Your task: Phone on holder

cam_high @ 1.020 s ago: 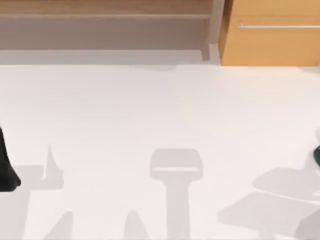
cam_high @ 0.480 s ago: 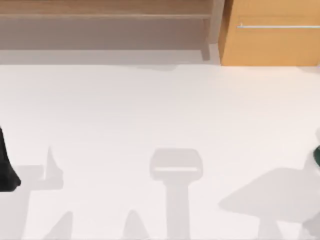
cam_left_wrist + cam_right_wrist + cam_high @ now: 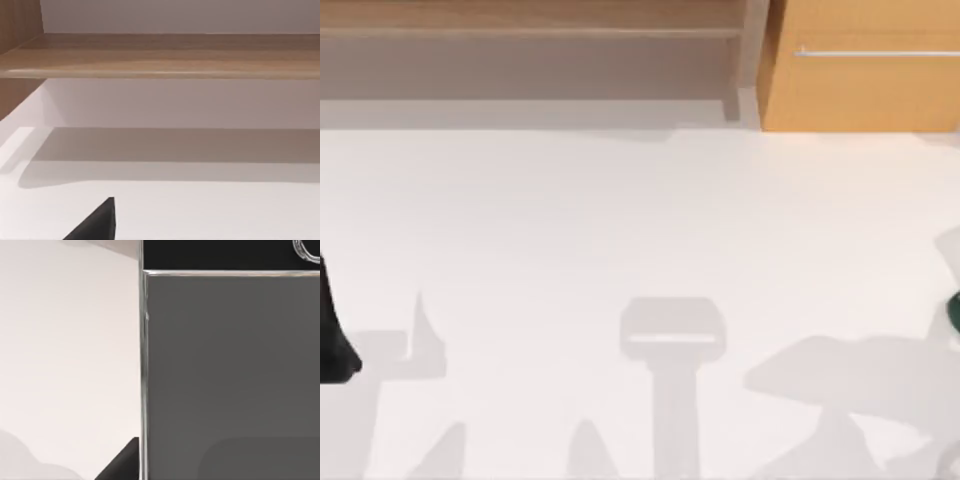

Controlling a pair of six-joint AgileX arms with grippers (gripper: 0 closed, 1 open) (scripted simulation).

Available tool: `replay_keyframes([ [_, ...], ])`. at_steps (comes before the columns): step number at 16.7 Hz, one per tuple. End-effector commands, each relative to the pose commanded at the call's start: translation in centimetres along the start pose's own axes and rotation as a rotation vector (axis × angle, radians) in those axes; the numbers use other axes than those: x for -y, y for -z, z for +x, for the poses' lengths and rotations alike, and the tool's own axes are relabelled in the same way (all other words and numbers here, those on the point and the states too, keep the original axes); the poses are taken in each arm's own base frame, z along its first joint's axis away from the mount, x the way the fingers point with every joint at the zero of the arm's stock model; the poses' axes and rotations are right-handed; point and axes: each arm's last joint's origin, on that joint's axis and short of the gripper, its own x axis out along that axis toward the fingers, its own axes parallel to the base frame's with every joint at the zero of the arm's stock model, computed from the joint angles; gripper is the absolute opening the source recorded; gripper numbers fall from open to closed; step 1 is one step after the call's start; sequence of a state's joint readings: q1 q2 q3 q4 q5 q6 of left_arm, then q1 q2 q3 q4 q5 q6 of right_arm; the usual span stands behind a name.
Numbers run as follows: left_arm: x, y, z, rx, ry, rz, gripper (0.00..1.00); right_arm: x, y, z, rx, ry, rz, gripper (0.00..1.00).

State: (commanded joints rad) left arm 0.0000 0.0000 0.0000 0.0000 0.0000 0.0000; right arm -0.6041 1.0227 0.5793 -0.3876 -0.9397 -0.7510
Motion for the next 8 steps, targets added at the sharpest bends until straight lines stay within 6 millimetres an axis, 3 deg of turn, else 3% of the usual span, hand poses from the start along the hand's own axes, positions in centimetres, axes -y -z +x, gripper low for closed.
replay_keyframes([
  [5, 0.0, 0.0, 0.0, 0.0, 0.0, 0.0, 1.0, -0.02, 0.0, 0.19, -0.003, 0.001, 0.0, 0.0],
  [8, 0.0, 0.0, 0.0, 0.0, 0.0, 0.0, 1.0, -0.02, 0.0, 0.19, -0.003, 0.001, 0.0, 0.23],
])
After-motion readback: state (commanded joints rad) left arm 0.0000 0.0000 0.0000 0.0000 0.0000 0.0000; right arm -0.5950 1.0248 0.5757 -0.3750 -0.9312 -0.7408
